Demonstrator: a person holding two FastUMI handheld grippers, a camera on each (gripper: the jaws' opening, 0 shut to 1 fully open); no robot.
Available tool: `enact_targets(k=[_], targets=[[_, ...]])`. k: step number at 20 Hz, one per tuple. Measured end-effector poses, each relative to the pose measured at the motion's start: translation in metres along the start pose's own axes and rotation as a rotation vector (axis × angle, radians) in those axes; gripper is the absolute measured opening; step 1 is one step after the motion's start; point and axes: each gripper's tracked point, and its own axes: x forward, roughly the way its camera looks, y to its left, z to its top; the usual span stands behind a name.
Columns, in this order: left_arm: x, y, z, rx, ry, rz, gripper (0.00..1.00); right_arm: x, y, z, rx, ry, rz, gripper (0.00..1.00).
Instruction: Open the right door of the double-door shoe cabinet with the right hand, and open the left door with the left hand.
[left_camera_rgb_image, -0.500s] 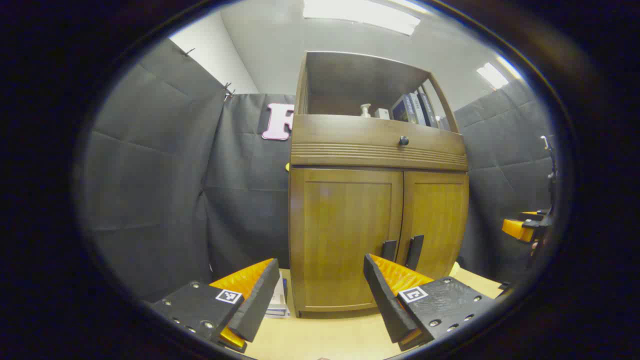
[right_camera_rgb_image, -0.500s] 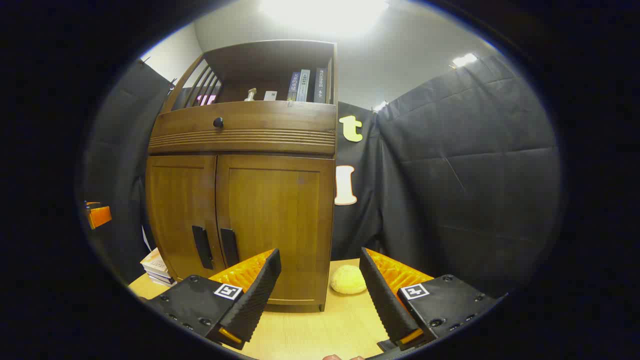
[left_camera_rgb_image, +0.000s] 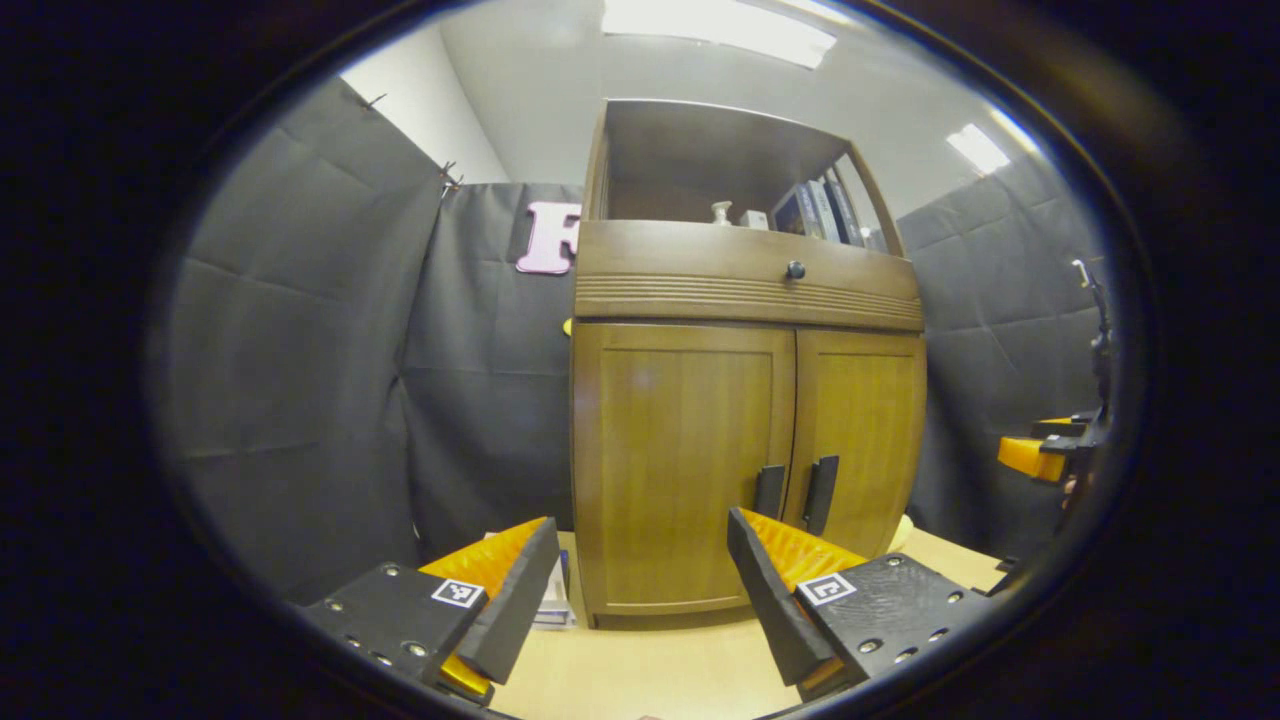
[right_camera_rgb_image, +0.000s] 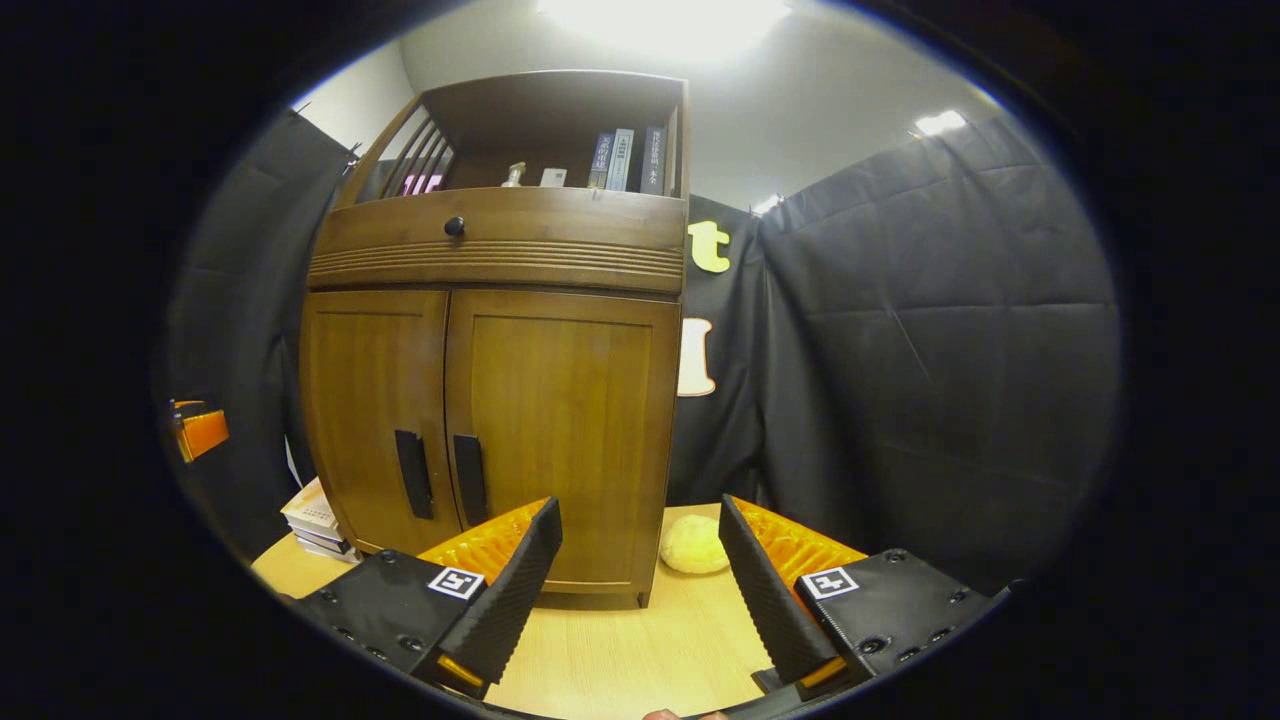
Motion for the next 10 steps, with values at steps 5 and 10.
enact_targets(k=[5, 10], targets=[[0.000, 0.002, -0.002, -0.008, 0.010, 0.024, 0.99, 0.000, 0.007, 0.002, 0.006, 0.003, 0.016, 0.97], [0.000, 0.004, -0.002, -0.027, 0.023, 0.051, 0.98, 0.007, 0.018, 0.008, 0.001, 0.001, 0.043, 0.97]])
